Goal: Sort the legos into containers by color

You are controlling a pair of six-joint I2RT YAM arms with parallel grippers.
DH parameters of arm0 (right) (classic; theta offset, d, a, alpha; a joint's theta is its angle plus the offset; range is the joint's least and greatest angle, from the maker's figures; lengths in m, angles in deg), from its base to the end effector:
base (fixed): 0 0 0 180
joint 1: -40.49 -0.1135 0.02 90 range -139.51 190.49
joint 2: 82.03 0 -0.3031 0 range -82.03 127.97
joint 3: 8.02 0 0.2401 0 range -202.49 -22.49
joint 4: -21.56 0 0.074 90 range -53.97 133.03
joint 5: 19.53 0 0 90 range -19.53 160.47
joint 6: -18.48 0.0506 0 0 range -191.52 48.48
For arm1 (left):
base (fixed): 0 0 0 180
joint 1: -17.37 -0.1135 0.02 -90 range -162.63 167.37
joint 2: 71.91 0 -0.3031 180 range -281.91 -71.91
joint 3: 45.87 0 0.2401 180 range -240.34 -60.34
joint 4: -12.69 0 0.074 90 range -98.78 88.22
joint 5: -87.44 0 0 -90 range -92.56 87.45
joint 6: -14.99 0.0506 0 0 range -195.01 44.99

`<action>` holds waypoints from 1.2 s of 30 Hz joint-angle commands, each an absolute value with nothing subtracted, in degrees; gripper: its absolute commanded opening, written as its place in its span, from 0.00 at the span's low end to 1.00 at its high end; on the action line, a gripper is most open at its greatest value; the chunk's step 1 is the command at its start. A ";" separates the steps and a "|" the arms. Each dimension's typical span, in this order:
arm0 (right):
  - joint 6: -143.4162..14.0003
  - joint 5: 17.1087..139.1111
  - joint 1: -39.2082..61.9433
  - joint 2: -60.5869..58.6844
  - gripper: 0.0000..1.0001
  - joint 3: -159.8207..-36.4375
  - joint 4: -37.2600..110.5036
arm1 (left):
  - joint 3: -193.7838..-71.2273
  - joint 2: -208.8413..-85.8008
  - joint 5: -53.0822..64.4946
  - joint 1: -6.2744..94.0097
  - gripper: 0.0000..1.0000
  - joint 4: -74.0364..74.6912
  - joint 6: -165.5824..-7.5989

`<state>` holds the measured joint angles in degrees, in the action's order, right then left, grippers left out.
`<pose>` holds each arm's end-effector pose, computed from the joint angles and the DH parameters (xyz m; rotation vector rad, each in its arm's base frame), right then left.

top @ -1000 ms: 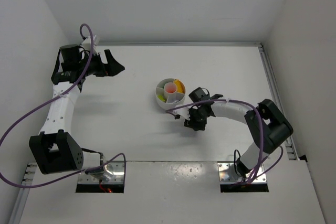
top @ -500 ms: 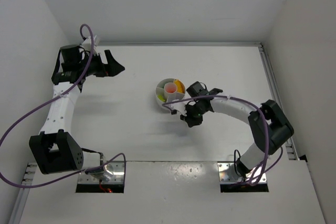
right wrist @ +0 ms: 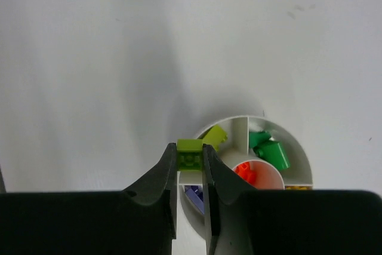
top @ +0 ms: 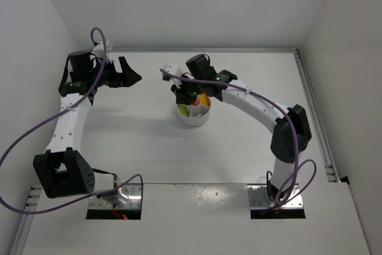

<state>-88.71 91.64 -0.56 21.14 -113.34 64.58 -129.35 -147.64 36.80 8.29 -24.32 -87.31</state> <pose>0.3052 0.2900 0.3383 -1.2903 1.9127 0.6375 0.2834 0.0128 0.3843 0.0408 2.0357 -0.7453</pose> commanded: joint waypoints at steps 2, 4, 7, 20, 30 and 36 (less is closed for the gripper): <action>-83.83 85.67 -0.37 25.27 0.02 -115.39 64.42 | -129.24 -145.83 35.77 6.91 1.00 -22.17 -87.93; -83.83 85.67 -0.37 26.42 0.02 -116.10 65.64 | -129.24 -145.83 35.24 6.91 1.00 -22.17 -87.93; -83.83 85.67 -0.37 27.22 0.02 -116.10 65.65 | -129.24 -146.36 34.71 6.91 1.00 -22.17 -88.55; -84.97 81.02 -0.37 29.41 0.13 -115.40 64.06 | -128.72 -145.83 34.71 6.91 1.00 -22.17 -88.55; -84.97 81.54 -0.90 28.89 0.35 -115.40 64.06 | -128.72 -145.83 32.07 6.91 1.00 -22.69 -89.07; -84.97 82.69 -0.90 27.48 0.40 -115.40 64.06 | -129.24 -145.83 32.07 6.91 1.00 -22.69 -89.07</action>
